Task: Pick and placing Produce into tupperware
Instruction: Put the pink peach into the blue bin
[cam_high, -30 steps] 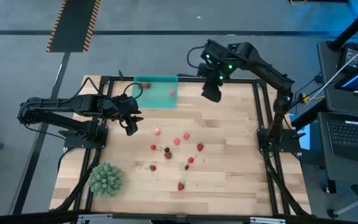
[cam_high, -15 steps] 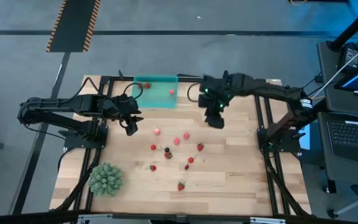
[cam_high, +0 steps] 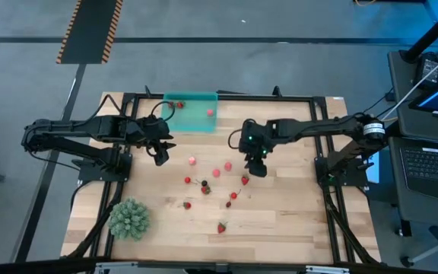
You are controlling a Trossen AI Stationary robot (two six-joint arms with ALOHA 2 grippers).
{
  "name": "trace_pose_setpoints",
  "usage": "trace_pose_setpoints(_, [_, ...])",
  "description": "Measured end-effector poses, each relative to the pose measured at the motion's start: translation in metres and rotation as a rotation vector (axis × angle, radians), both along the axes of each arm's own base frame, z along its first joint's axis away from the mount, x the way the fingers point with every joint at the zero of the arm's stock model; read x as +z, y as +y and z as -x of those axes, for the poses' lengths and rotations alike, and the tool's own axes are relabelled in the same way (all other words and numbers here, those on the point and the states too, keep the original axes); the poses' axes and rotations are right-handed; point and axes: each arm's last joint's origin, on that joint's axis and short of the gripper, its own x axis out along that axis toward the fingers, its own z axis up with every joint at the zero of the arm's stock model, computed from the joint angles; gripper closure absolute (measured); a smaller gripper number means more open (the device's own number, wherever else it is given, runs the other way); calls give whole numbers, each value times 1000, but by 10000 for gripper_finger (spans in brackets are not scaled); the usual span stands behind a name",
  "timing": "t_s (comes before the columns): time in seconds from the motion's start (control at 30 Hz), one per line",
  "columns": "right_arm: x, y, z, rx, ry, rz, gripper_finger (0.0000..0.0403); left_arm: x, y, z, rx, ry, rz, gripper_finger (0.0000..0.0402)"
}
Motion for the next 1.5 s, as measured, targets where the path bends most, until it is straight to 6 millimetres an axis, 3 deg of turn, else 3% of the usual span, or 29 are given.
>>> trace_pose_setpoints(0.17, [-18, 6, 5, 12, 0, -1, 238, -18, 0, -19, -26, 90, 49, 260])
trace_pose_setpoints(0.4, [-34, 7, 16, 32, 56, 1, 238, -51, 3, -63, -68, 180, -22, 256])
trace_pose_setpoints(0.53, [-35, 8, 16, 42, 61, 3, 238, -66, 4, -76, -99, 217, 29, 230])
trace_pose_setpoints(0.7, [-33, 9, 20, 211, 31, 79, 238, -85, 5, -86, -138, 304, 11, 193])
trace_pose_setpoints(0.9, [-18, 10, 33, 243, 25, 93, 238, -102, 5, -95, -231, 378, -42, 187])
trace_pose_setpoints(1.13, [-1, 13, 69, 169, -117, 125, 238, -119, 6, -102, -253, 448, -41, 186])
trace_pose_setpoints(1.5, [3, 18, 122, 18, -303, 113, 238, -143, 7, -114, -257, 479, -28, 186])
